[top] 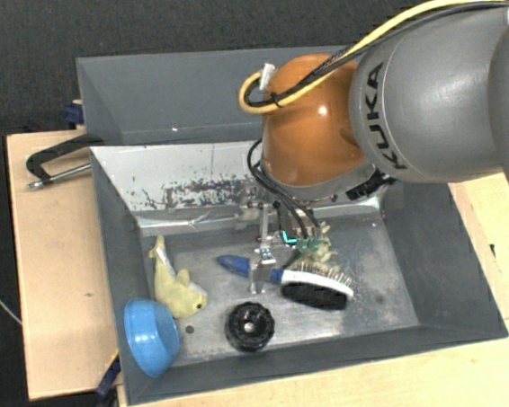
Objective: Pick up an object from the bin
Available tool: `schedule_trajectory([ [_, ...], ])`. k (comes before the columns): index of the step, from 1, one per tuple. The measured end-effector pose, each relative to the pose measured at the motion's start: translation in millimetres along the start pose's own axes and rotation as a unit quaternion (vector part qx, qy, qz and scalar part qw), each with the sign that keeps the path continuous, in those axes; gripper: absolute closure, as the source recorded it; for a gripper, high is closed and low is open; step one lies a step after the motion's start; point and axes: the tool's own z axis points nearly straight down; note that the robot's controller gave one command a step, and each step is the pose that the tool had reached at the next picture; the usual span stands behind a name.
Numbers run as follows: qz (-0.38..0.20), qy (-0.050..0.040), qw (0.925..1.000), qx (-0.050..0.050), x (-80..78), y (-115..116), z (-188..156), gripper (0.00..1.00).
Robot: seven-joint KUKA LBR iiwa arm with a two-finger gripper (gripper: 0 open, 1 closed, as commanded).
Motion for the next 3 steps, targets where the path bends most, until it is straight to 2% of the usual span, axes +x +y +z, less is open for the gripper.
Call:
schedule_trajectory([
  [1,-0.024,0.0002,0.9997,0.001,4.7,-55,99,0.0],
  [2,-0.025,-0.0033,0.9997,0.0,3.1,-51,95,1.0],
  [3,-0.182,-0.008,0.9832,0.001,5.3,-62,-11,1.0],
])
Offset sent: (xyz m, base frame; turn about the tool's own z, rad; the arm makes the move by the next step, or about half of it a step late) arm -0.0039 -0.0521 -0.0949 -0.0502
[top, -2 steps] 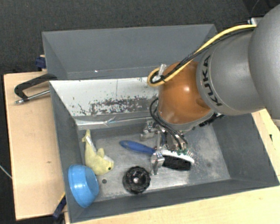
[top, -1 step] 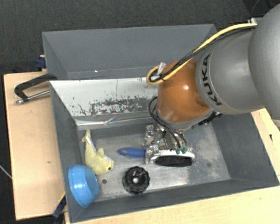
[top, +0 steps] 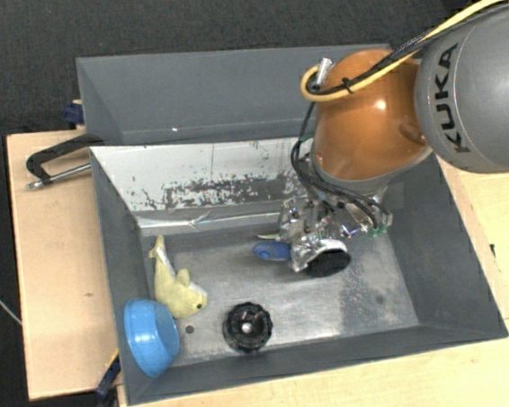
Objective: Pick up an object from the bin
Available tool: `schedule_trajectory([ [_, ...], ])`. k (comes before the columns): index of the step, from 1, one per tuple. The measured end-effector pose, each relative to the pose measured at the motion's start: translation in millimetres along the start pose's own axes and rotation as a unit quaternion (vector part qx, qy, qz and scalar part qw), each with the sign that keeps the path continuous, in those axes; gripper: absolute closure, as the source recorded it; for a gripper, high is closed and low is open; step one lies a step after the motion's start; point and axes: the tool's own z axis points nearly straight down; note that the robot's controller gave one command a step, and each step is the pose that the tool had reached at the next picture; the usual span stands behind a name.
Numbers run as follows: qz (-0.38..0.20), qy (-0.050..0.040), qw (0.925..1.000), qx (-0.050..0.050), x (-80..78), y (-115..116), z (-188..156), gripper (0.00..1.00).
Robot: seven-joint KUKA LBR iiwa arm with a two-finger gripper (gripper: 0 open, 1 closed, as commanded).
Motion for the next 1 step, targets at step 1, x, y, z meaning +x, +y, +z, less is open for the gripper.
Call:
schedule_trajectory([
  [1,-0.175,-0.0001,0.9845,0.0,-3.4,6.5,-103.4,1.0],
])
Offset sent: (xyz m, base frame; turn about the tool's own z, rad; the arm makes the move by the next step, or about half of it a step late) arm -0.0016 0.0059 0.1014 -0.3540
